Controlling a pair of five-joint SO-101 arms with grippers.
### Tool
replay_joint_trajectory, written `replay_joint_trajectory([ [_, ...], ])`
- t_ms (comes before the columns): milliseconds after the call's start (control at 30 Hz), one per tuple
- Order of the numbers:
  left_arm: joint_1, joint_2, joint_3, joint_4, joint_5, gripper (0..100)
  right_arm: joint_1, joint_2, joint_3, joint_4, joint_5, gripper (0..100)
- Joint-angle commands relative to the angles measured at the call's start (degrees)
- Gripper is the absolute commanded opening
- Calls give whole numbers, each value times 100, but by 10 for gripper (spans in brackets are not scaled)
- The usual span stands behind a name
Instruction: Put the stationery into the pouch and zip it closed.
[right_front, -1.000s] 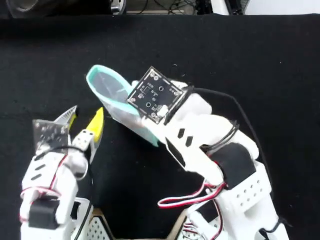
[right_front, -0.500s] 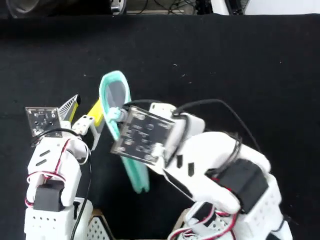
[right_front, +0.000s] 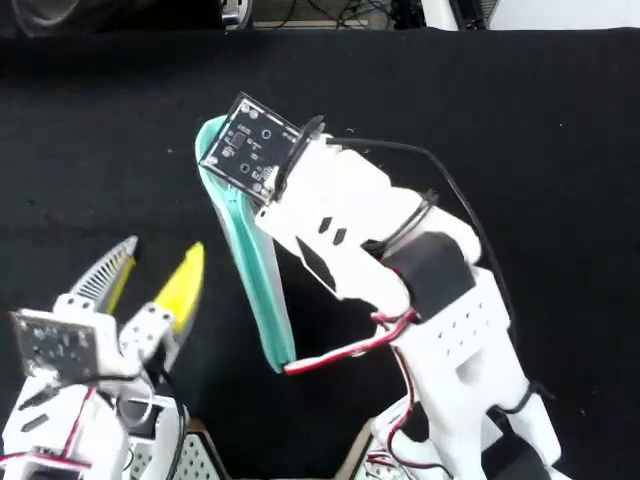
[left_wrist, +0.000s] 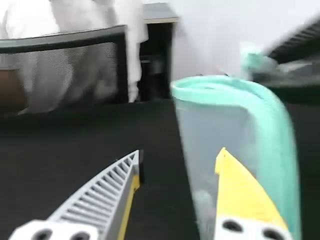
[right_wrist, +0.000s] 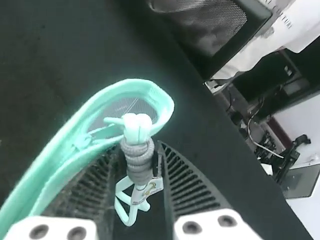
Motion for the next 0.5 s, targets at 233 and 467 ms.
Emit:
replay_joint_trajectory([
  [233, 1086, -114, -303, 18, 211, 251, 79, 13, -303, -70, 44, 12],
  [467, 1437, -97, -321, -273, 510, 251, -237, 13, -268, -70, 18, 12],
])
